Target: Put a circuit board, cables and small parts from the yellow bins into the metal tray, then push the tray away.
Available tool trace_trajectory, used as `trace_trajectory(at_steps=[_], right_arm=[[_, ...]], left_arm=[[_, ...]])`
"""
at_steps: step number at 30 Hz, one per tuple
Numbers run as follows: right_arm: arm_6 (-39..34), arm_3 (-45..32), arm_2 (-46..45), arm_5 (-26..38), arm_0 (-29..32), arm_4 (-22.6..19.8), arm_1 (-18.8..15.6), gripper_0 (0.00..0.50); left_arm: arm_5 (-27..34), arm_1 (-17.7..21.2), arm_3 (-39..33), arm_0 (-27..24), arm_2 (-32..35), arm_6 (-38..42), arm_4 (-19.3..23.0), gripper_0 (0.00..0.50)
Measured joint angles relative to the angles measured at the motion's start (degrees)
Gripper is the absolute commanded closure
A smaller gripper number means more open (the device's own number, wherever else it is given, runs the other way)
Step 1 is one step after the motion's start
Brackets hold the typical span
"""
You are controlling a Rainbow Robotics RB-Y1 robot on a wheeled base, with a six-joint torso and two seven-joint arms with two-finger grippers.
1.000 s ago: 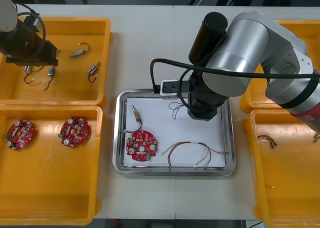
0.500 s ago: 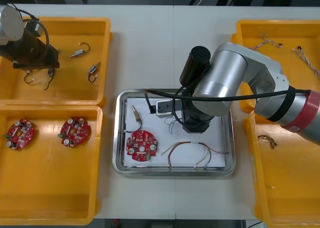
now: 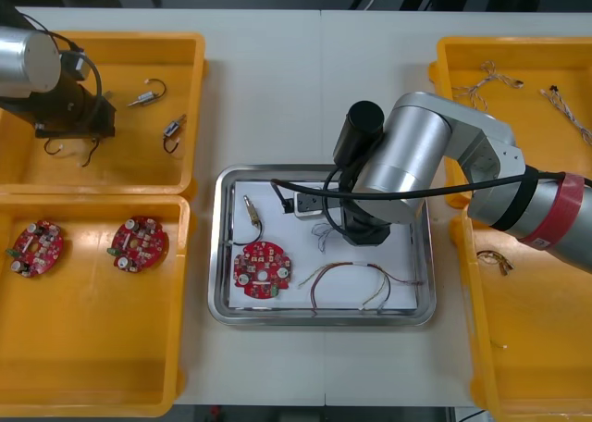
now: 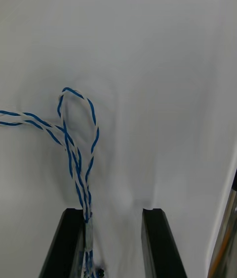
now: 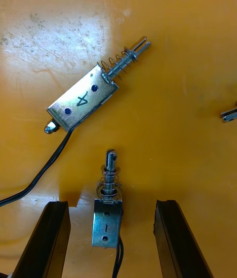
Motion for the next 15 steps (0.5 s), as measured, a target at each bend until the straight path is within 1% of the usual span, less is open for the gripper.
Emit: trace_trajectory(at_steps=[4, 13, 14, 15], right_arm=[[-0.01, -0.21, 0.06, 0.12, 0.0, 1.21, 0.0, 0.0], [-0.1, -2.55, 0.05, 1.78, -0.09, 1.57, 0.0, 0.0], [-0.1, -2.92, 0.01, 2.36, -0.11, 1.58, 0.0, 0.0], [-0.11, -3.34, -0.07, 3.17, -0.13, 1.58, 0.01, 0.0]], left_arm=[[-0.11, -0.14, 0.16, 0.0, -0.11, 0.0, 0.0, 0.0], [-1.73, -0.68, 1.32, -0.01, -0.12, 0.0, 0.0, 0.0], [-1.82, -0.69, 1.32, -0.01, -0.12, 0.0, 0.0, 0.028], [-1.83, -0.69, 1.32, -0.01, -0.12, 0.0, 0.0, 0.199]])
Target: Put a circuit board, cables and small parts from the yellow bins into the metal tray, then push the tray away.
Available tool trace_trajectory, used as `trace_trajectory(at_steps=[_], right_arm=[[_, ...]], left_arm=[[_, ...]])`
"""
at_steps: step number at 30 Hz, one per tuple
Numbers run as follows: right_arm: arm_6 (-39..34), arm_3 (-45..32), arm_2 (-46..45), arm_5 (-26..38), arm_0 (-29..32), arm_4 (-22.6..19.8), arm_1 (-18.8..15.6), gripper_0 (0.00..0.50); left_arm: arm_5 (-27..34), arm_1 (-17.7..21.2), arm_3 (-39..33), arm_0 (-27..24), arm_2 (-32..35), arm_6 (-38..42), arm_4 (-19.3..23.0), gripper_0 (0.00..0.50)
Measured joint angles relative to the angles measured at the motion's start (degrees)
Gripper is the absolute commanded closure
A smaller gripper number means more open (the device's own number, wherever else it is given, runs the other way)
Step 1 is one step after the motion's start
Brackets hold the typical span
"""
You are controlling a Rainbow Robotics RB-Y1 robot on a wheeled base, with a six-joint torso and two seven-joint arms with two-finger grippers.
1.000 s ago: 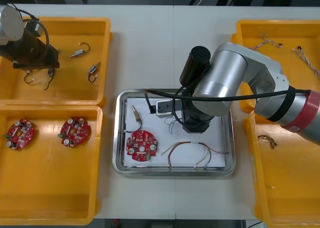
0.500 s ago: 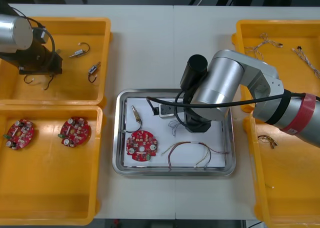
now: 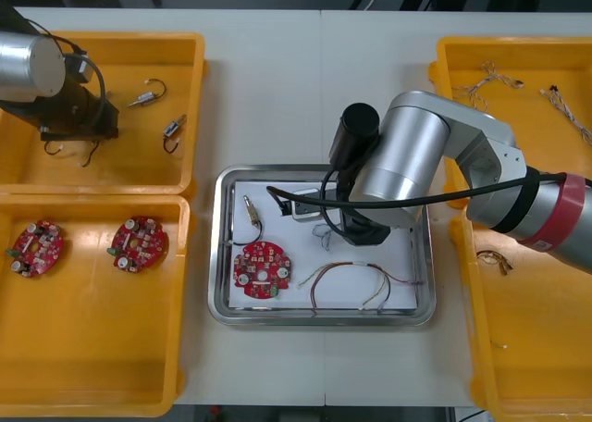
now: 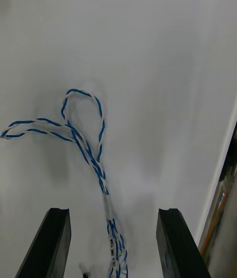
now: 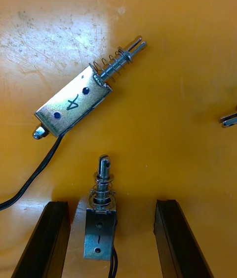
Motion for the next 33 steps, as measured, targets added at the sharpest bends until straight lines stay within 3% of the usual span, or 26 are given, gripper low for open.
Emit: trace_trajectory(at_steps=[1, 2, 17, 22, 28, 33], right_arm=[[-0.01, -0.51, -0.17, 1.02, -0.01, 0.0, 0.04, 0.0], [-0.02, -0.94, -0.47, 2.16, -0.01, 0.01, 0.15, 0.0], [-2.16, -2.85, -14.86, 23.02, -0.01, 0.07, 8.37, 0.0], [-2.37, -3.14, -21.52, 24.22, -0.01, 0.09, 10.5, 0.0], [-5.3, -7.84, -29.28, 24.41, 1.04, 0.19, 10.13, 0.0], [-8.62, -14.75, -32.89, 24.41, 3.68, -0.07, 6.04, 0.0]], left_arm=[[0.0, 0.0, 0.0, 0.0, 0.0, 0.0, 0.01, 0.455], [0.0, 0.0, 0.0, 0.0, 0.0, 0.0, 0.02, 0.5], [0.05, -0.04, 0.0, -0.02, -0.02, 0.0, 0.21, 0.5], [4.11, -0.04, -0.73, -0.14, 0.12, 0.0, -0.74, 0.5], [12.78, -0.04, -6.83, 0.17, 3.61, 0.0, -3.39, 0.5], [20.04, -0.04, -15.04, 1.27, 7.65, 0.0, -4.73, 0.5]])
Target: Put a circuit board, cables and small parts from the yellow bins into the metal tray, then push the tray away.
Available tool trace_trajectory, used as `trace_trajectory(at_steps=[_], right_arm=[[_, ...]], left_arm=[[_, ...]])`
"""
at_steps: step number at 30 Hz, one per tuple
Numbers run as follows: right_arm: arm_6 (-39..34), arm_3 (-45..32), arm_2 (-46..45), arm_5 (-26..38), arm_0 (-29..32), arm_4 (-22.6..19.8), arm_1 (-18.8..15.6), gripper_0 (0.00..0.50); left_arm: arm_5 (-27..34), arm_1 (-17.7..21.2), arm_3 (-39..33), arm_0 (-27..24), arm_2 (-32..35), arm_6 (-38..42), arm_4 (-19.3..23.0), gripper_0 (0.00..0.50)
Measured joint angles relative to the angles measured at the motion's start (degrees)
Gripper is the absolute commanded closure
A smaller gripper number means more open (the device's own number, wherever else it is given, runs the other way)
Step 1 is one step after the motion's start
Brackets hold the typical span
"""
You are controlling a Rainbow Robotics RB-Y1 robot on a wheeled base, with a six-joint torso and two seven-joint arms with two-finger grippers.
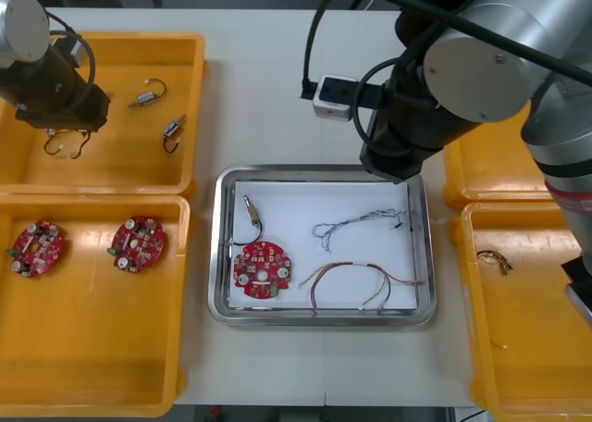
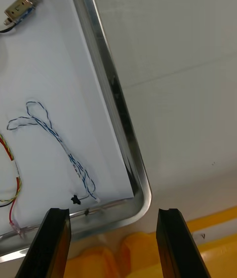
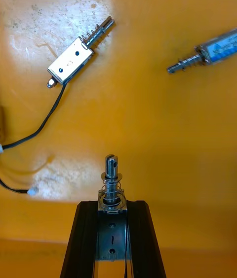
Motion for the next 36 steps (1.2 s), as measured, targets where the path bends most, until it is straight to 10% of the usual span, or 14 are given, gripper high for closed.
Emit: trace_trajectory(at_steps=[16, 36], right_arm=[[-26.17, -7.29, -10.62, 0.02, 7.5, -4.54, -12.3, 0.0], [-32.71, -5.54, -34.36, 0.02, 25.15, -12.86, -21.11, 0.0]], left_arm=[[15.02, -0.24, -27.68, 8.35, 2.76, 2.78, -0.8, 0.5], [20.69, -9.54, -47.19, 9.87, -8.56, 24.19, 1.53, 0.5]])
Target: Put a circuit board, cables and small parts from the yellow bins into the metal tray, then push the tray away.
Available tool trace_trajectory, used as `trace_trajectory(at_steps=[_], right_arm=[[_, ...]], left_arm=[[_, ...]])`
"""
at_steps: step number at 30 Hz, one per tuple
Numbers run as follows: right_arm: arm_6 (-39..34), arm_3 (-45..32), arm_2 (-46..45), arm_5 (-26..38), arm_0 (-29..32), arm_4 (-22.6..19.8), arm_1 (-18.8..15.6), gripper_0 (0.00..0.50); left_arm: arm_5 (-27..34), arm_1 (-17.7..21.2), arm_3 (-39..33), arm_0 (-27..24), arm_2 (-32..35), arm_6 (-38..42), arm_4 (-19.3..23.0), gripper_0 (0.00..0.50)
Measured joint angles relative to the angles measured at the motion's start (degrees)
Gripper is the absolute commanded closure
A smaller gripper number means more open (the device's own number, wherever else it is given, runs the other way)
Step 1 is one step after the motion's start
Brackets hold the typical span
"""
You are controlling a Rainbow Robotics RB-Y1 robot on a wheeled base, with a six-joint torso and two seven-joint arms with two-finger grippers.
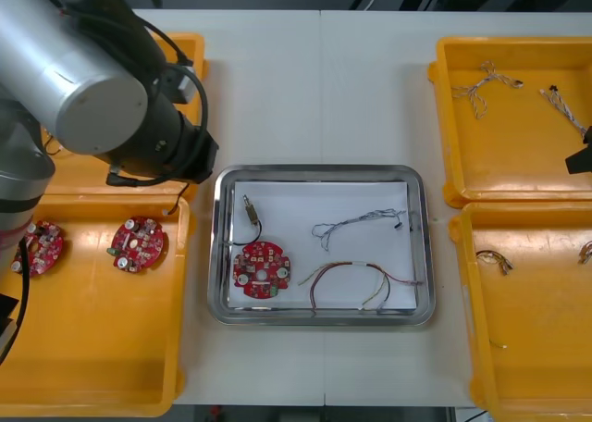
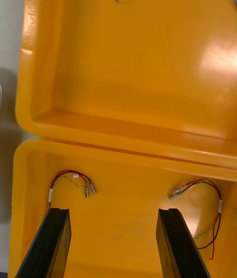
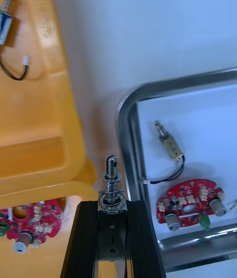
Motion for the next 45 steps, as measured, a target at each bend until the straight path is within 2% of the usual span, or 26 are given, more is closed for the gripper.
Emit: trace_trajectory(at_steps=[3, 7, 12, 25, 33, 45], right_arm=[[0.0, 1.17, -2.26, 0.0, 1.64, -0.19, -0.01, 0.0], [0.0, 2.56, -4.13, 0.0, 3.39, -0.22, -0.02, 0.0], [0.0, 2.77, -6.42, 0.0, 6.17, -2.21, -0.03, 0.0], [0.0, 2.32, -8.21, 0.0, 11.35, -3.2, -0.11, 0.0], [0.0, -0.14, -8.99, 0.0, 15.41, -3.09, -0.15, 0.0], [0.0, -0.26, -9.07, 0.0, 15.9, -2.31, -0.15, 0.0]], left_arm=[[0.01, -0.99, 0.01, -1.31, -3.82, 3.12, 0.0, 0.5], [-0.69, -2.39, 0.36, -3.22, -8.08, 12.06, 0.0, 0.5], [-5.31, -3.88, 3.86, -5.64, -12.78, 21.56, 0.0, 0.5], [-14.65, -5.5, 15.6, -9.06, -20.51, 21.69, 0.0, 0.5], [-18.81, -5.51, 19.83, -9.07, -24.23, 21.69, -0.19, 0.5], [-22.54, -5.51, 24.22, -9.07, -28.73, 21.69, -1.27, 0.499]])
